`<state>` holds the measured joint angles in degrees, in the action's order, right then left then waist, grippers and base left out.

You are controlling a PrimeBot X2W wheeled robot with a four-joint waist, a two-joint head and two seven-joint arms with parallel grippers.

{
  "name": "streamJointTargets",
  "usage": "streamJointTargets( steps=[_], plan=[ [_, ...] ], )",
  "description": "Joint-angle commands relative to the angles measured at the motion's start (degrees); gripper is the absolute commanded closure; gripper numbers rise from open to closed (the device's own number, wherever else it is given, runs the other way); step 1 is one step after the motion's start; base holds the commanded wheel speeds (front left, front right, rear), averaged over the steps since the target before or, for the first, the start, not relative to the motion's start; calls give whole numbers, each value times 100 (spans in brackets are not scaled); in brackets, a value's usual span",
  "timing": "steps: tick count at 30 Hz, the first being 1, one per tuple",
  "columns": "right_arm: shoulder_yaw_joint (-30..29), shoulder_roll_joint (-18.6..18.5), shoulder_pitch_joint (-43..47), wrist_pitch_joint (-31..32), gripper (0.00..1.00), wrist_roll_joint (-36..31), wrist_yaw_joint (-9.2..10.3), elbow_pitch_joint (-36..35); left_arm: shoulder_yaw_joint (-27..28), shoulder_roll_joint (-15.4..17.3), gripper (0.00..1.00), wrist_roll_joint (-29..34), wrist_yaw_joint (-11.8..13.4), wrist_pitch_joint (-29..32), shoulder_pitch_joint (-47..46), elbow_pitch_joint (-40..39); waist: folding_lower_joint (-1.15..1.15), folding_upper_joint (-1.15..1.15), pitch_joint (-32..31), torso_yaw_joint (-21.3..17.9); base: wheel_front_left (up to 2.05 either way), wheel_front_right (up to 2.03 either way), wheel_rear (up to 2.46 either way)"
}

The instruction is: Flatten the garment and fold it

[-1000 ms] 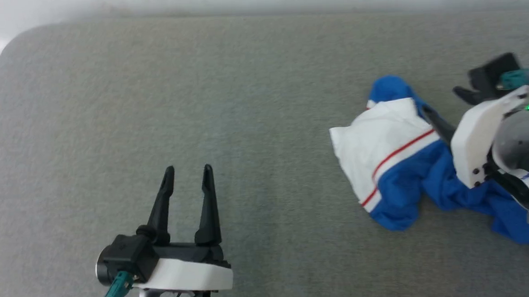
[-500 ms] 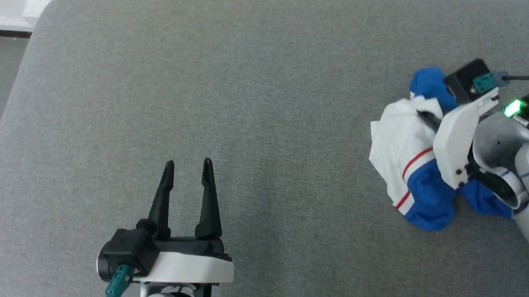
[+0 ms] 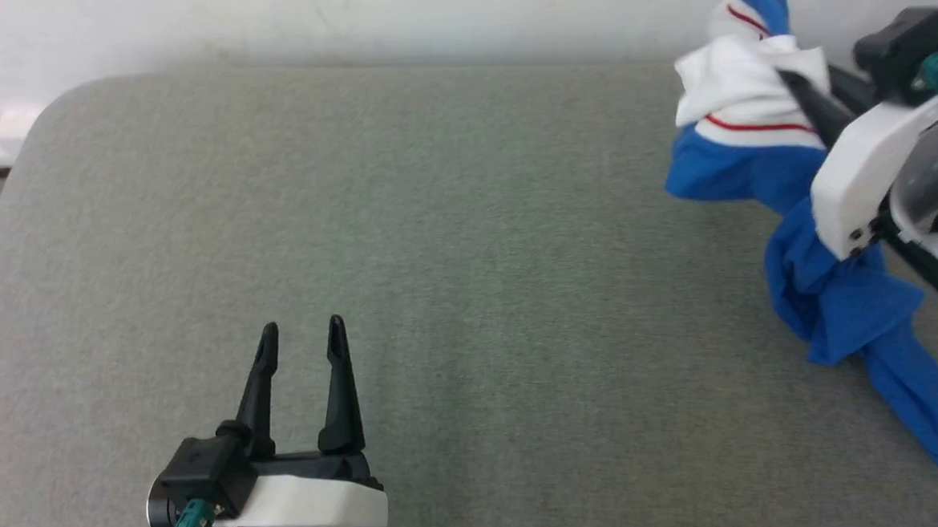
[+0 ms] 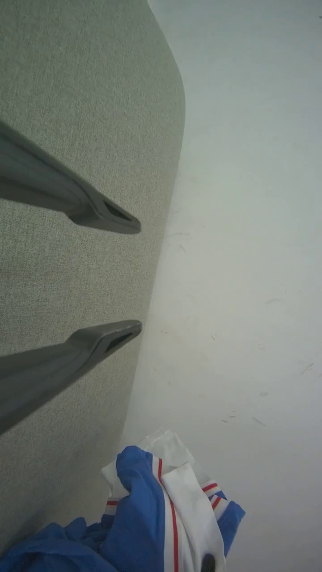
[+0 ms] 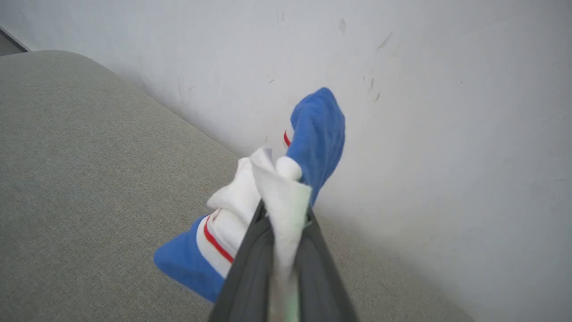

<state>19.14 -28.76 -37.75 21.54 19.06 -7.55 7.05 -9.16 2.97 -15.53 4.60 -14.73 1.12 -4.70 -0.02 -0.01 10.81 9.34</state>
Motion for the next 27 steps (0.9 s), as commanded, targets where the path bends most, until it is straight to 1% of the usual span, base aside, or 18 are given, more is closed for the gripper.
streamJointTargets(
  steps=[1, 4, 8, 12, 14, 16, 17, 18, 20, 22, 25, 27],
  plan=[
    [107, -4, 50, -64, 100, -54, 6, -138, 29, -9, 0, 64, -32, -27, 56, -3, 2, 1, -313, -377, 0, 0, 0],
    [460, 26, 383, -113, 100, -70, 6, -456, 23, -9, 0, 60, -56, -27, 82, 9, 2, 1, -273, -461, 0, 0, 0],
    [1021, 312, 1005, -190, 100, -24, 6, -718, -9, -9, 0, 52, -93, -27, 52, 72, 2, 1, -160, -499, 0, 0, 0],
    [1521, 734, 1518, -336, 100, -65, 6, -548, -67, -9, 0, 46, -145, -27, -51, 165, 2, 1, -55, -389, 0, 0, 0],
    [1793, 916, 1680, -389, 100, -94, 6, -336, -90, -9, 0, 37, -161, -27, -95, 215, 2, 1, -16, -309, 0, 0, 0],
    [2071, 1022, 1752, -394, 100, -142, 6, -76, -123, -9, 0, 23, -178, -27, -132, 267, 2, 1, 19, -206, 0, 0, 0],
    [2207, 1060, 1770, -390, 73, -152, 6, 56, -138, -9, 0, 13, -181, -27, -149, 292, 2, 1, 28, -150, 0, 0, 0],
    [2349, 1074, 1776, -343, 0, -142, 6, 184, -151, -9, 0, -3, -180, -27, -162, 312, 2, 1, 33, -95, 0, 0, 0],
    [2527, 1116, 1734, -334, 0, -56, 6, 320, -159, -9, 0, -34, -166, -27, -169, 341, 2, 1, 30, 3, 0, 0, 0],
    [2559, 1166, 1681, -292, 0, 171, 6, 348, -146, -9, 0, -59, -151, -27, -145, 352, 2, 1, 11, 79, 0, 0, 0],
    [2342, 1210, 1500, -216, 0, 545, 6, 180, -121, -9, 0, -83, -143, -27, -87, 352, 2, 1, -19, 168, 0, 0, 0],
    [2071, 1180, 1327, -113, 0, 726, 6, -24, -120, -9, 0, -95, -135, -27, -60, 340, 2, 1, -33, 223, 0, 0, 0]
  ],
)
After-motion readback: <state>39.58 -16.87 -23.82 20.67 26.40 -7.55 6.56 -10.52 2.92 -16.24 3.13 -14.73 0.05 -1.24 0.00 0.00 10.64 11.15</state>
